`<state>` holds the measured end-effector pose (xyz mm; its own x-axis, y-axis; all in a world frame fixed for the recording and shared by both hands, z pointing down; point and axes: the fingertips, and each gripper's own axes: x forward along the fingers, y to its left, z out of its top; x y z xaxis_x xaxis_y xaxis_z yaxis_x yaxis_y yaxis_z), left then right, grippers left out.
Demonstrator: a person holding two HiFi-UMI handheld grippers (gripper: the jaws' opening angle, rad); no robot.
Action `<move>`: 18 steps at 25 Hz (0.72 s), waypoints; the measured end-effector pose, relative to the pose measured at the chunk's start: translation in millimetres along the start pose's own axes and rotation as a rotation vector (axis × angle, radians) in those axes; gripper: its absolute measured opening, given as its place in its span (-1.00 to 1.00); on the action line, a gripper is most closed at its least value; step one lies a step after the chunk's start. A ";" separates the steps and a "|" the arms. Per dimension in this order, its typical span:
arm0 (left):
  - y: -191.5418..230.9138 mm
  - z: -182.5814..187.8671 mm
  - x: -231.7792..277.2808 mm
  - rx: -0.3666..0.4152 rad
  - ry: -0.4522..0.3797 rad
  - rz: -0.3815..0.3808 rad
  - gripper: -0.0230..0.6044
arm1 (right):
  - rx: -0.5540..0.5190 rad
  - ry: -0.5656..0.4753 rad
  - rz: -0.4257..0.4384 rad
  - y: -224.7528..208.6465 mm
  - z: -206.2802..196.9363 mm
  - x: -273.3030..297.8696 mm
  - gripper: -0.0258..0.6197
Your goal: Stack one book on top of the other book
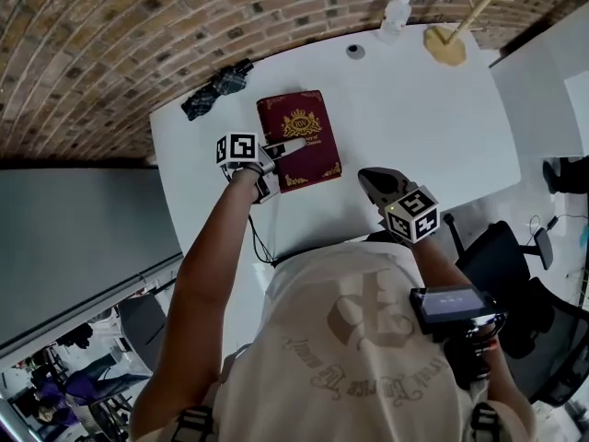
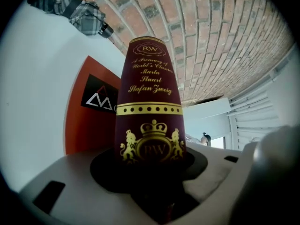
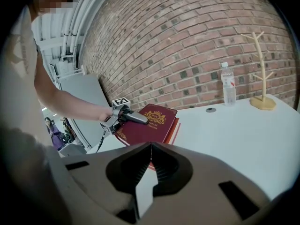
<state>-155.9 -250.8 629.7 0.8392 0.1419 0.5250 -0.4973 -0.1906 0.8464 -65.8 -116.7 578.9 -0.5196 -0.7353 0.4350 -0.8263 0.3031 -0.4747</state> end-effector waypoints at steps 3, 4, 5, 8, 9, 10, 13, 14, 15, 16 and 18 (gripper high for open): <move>1.4 -0.5 3.1 -0.031 0.000 -0.015 -0.17 | 0.008 0.012 -0.006 -5.1 -2.9 -1.9 -0.85; 1.9 -1.4 4.8 -0.040 0.001 -0.019 -0.17 | 0.011 0.017 -0.010 -7.1 -4.1 -3.0 -0.85; 3.2 -1.9 5.9 -0.047 0.003 -0.022 -0.17 | 0.014 0.020 -0.013 -8.5 -5.2 -3.4 -0.85; 8.2 3.0 3.3 -0.050 0.003 -0.035 -0.17 | 0.009 0.011 -0.009 -9.7 1.4 7.2 -0.85; 8.0 4.8 2.6 -0.052 -0.004 -0.044 -0.17 | 0.006 0.008 -0.002 -9.3 4.7 11.4 -0.85; 7.6 5.2 2.6 -0.058 -0.013 -0.050 -0.17 | 0.004 0.007 0.004 -8.8 6.7 13.4 -0.85; 11.5 0.3 3.4 -0.069 -0.025 -0.021 -0.17 | 0.000 0.014 0.014 -9.6 7.1 12.3 -0.85; 13.3 -1.0 3.5 -0.065 -0.023 -0.012 -0.17 | -0.002 0.015 0.014 -10.5 6.9 11.7 -0.85; 15.1 -2.0 3.3 -0.061 -0.019 -0.004 -0.17 | -0.003 0.017 0.014 -11.3 6.5 11.2 -0.85; 16.2 -2.6 3.1 -0.058 -0.017 0.000 -0.16 | -0.004 0.018 0.014 -12.2 6.0 10.9 -0.85; 16.5 -2.6 2.7 -0.054 -0.020 0.006 -0.16 | -0.004 0.019 0.015 -13.3 4.8 10.9 -0.85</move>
<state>-162.5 -251.0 645.4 0.8401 0.1210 0.5288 -0.5131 -0.1390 0.8470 -59.5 -131.7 586.2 -0.5364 -0.7187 0.4424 -0.8190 0.3167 -0.4784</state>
